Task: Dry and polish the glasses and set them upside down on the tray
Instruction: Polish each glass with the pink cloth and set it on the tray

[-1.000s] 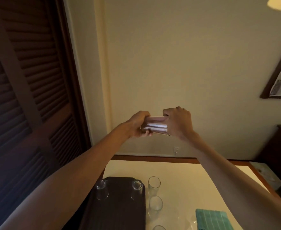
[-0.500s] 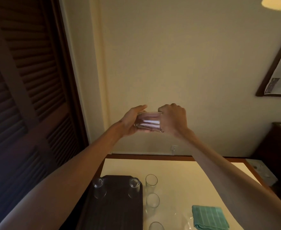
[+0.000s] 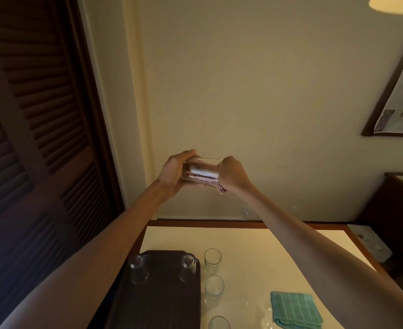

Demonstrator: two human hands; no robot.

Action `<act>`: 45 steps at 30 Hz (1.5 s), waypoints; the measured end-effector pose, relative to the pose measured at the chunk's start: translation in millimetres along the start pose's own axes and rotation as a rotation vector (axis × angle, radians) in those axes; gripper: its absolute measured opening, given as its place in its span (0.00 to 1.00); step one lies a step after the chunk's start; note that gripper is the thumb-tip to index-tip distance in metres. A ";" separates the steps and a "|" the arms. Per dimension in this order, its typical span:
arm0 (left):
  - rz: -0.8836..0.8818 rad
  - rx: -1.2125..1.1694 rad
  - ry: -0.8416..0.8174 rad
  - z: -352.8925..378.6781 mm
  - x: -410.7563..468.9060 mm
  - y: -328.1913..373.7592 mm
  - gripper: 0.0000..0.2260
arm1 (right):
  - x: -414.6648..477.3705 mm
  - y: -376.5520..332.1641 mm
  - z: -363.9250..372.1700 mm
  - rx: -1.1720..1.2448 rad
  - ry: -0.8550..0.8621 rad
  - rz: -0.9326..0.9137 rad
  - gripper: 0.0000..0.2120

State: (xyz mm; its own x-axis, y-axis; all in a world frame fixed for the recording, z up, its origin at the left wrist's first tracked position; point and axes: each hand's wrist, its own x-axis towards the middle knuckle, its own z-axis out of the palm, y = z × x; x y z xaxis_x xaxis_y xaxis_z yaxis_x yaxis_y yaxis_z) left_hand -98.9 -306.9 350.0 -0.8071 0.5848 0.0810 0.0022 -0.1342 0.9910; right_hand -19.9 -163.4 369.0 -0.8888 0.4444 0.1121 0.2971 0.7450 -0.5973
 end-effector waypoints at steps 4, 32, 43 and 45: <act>-0.249 -0.079 -0.075 -7.5 5.0 8.4 0.20 | -11.4 -16.4 -20.8 -0.387 0.200 -0.331 0.06; -0.124 -0.033 0.167 -0.3 19.4 15.0 0.12 | 16.1 -23.2 -20.1 -0.538 0.252 -0.395 0.10; 0.181 0.077 0.175 -8.9 16.2 11.7 0.15 | 28.6 -11.2 9.8 0.255 -0.202 0.116 0.07; -0.036 -0.041 0.076 -16.0 16.3 15.8 0.16 | 26.8 -15.5 0.3 -0.264 0.057 -0.095 0.15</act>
State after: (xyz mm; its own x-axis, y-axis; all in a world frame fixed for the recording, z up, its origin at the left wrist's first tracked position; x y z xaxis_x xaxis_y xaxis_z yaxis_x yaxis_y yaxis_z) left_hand -121.4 -312.2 365.4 -0.8487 0.5277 0.0356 -0.0504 -0.1477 0.9878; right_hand -48.5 -163.3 381.0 -0.8982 0.3879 0.2066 0.3005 0.8851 -0.3553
